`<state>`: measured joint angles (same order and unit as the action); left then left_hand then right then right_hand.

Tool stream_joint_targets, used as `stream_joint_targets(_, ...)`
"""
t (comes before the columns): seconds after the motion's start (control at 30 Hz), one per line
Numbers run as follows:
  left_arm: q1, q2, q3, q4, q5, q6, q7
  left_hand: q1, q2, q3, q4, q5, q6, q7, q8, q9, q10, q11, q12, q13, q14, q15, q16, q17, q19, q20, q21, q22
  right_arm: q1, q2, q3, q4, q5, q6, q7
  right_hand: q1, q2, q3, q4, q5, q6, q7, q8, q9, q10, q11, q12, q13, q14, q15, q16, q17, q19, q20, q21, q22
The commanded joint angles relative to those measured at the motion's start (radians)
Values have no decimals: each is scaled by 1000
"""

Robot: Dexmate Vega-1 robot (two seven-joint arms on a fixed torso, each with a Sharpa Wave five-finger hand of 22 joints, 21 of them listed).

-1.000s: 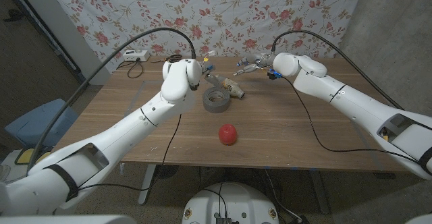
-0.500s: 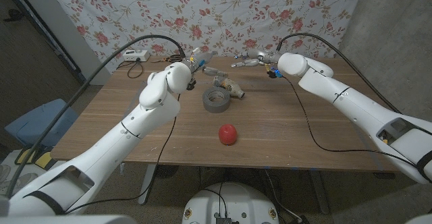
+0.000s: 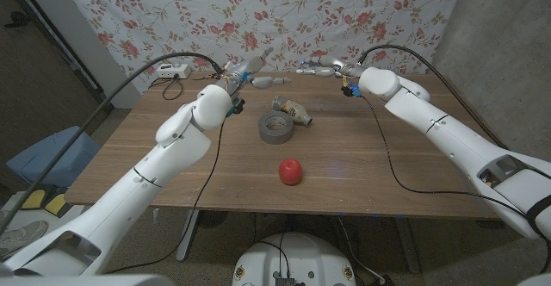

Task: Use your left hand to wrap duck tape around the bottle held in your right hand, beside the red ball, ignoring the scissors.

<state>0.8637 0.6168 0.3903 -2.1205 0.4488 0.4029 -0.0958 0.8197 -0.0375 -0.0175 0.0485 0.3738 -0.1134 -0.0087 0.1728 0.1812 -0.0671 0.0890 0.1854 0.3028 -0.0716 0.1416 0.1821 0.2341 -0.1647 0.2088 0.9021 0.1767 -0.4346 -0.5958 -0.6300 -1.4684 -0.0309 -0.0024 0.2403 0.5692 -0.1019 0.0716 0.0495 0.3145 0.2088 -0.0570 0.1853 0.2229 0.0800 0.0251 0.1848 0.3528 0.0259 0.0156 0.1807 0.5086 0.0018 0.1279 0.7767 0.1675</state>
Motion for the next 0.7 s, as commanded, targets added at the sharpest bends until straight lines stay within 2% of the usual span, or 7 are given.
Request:
stream_joint_targets(0.03,41,29,-76,107,-241,-313,157,-32,2,-17,15,-7,-20,-9,4,1,-32,4,1,-6,-27,3,4,-4,-130,5,-14,3,-33,39,78,85,144,114,6,3,0,-6,-3,7,-11,3,3,0,-13,-2,-1,-4,-21,1,-7,-10,-4,-12,-11,1)
stream_joint_targets(0.17,41,25,-90,174,-320,-438,179,-41,4,-22,21,-9,-24,-16,5,1,-35,3,3,-10,-38,-1,3,-7,-134,5,-20,4,-44,58,108,120,204,158,23,5,1,-8,-4,8,-12,3,4,-1,-13,-1,1,-8,-31,-5,-7,-19,-9,-24,-18,1)
stream_joint_targets(0.43,45,18,-104,257,-443,-584,191,-54,6,-29,29,-12,-16,-27,11,1,-28,-7,10,-15,-37,-3,9,-11,-133,4,-26,4,-79,92,174,160,305,210,42,9,5,-11,-6,10,-7,5,9,-3,-10,-3,6,-15,-37,-19,-3,-36,-9,-35,-30,0)
stream_joint_targets(0.6,44,7,-108,314,-548,-667,155,-83,20,-38,47,-19,-33,-40,7,0,-40,-10,11,-24,-27,-8,17,-16,-113,2,-29,5,-104,123,222,191,376,239,53,10,5,-13,-6,10,-2,4,12,-4,-3,-2,9,-19,-37,-15,-1,-45,-8,-37,-35,0)
stream_joint_targets(0.7,46,-1,-111,338,-608,-698,131,-87,23,-39,50,-21,-32,-41,8,0,-39,-8,13,-26,-26,-8,18,-17,-110,2,-30,6,-118,145,254,213,427,252,73,9,5,-19,-6,11,6,9,16,-6,15,6,17,-27,-21,-7,7,-64,21,-38,-37,1)
